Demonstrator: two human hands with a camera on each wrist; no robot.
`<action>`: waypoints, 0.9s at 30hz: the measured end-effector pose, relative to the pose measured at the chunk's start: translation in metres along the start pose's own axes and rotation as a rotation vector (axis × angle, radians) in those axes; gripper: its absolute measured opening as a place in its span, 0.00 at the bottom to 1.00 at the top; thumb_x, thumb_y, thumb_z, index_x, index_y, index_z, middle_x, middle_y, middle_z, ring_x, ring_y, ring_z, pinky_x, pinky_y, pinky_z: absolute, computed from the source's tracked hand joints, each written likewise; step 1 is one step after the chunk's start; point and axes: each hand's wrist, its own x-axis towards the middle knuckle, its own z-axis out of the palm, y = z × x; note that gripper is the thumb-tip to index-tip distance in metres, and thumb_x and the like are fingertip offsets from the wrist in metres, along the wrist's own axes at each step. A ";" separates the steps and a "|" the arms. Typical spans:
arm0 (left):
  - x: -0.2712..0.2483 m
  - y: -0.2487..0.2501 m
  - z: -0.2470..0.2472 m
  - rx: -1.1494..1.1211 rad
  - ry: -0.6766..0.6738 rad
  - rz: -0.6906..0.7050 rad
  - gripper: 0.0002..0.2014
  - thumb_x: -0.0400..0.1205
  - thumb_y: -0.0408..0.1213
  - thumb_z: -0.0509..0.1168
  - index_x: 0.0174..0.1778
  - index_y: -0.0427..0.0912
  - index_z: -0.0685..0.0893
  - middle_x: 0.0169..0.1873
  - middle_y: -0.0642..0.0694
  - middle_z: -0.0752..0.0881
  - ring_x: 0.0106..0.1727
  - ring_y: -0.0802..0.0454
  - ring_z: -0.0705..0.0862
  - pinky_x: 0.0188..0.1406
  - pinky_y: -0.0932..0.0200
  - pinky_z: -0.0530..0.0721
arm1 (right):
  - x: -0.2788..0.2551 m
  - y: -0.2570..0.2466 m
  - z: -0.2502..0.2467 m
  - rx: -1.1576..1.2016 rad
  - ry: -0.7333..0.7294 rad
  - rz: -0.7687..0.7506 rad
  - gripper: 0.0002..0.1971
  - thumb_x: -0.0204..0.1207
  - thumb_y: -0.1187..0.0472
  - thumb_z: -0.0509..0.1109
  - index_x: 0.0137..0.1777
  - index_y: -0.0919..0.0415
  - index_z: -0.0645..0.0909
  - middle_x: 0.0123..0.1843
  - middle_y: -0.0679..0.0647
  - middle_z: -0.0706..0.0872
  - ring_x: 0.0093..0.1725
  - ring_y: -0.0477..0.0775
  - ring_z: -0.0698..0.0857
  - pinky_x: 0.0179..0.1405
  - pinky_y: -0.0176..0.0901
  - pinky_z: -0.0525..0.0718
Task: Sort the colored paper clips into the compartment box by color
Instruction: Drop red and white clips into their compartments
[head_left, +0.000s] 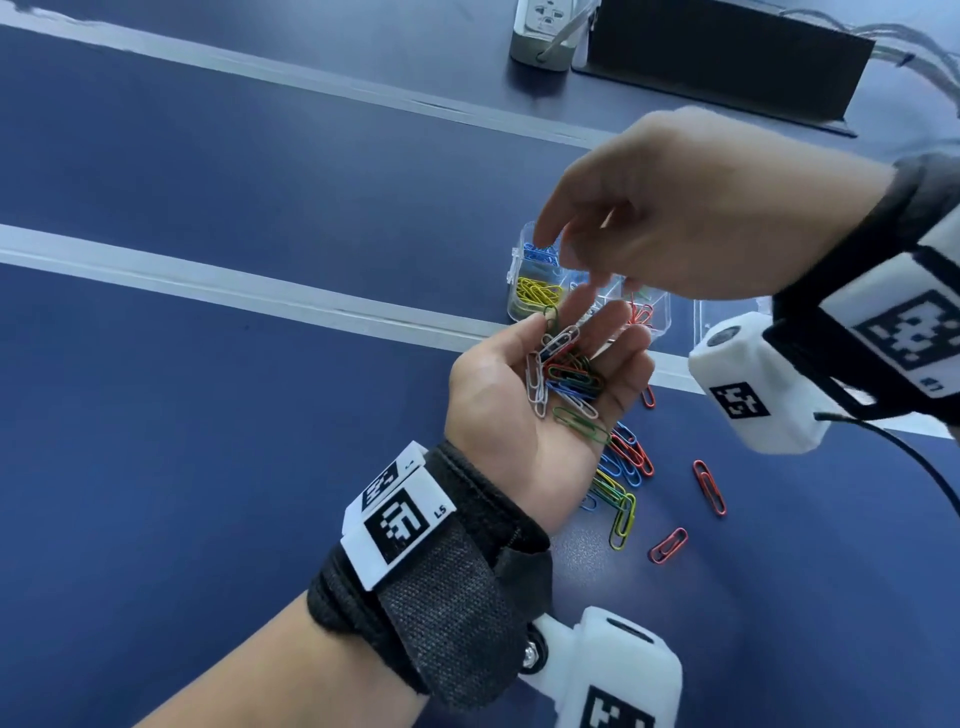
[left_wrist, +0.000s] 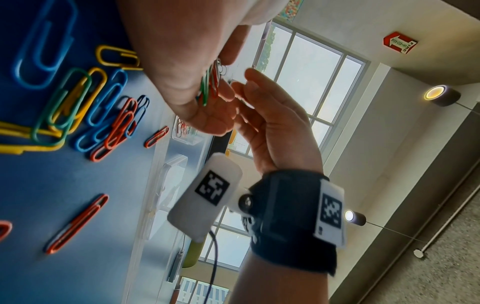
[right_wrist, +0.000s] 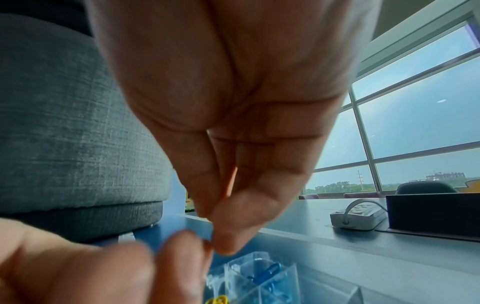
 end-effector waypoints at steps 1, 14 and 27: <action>0.000 0.000 0.000 0.007 -0.012 -0.003 0.16 0.82 0.38 0.51 0.50 0.37 0.83 0.41 0.39 0.87 0.42 0.42 0.86 0.49 0.52 0.85 | -0.004 0.002 -0.001 0.005 0.006 -0.018 0.13 0.74 0.61 0.65 0.51 0.44 0.86 0.40 0.43 0.88 0.38 0.42 0.81 0.43 0.34 0.79; -0.005 -0.003 0.005 0.026 -0.055 -0.012 0.15 0.83 0.38 0.52 0.52 0.35 0.81 0.51 0.37 0.83 0.56 0.42 0.79 0.68 0.36 0.73 | -0.042 0.023 0.021 -0.051 -0.016 -0.222 0.07 0.68 0.55 0.73 0.46 0.47 0.88 0.37 0.46 0.86 0.33 0.46 0.79 0.37 0.38 0.76; -0.004 -0.002 0.003 0.064 -0.082 -0.003 0.20 0.83 0.39 0.51 0.56 0.32 0.83 0.61 0.36 0.84 0.61 0.39 0.83 0.64 0.41 0.77 | -0.054 0.031 0.024 0.078 0.013 -0.264 0.11 0.70 0.57 0.62 0.45 0.47 0.86 0.38 0.47 0.88 0.34 0.45 0.82 0.39 0.40 0.79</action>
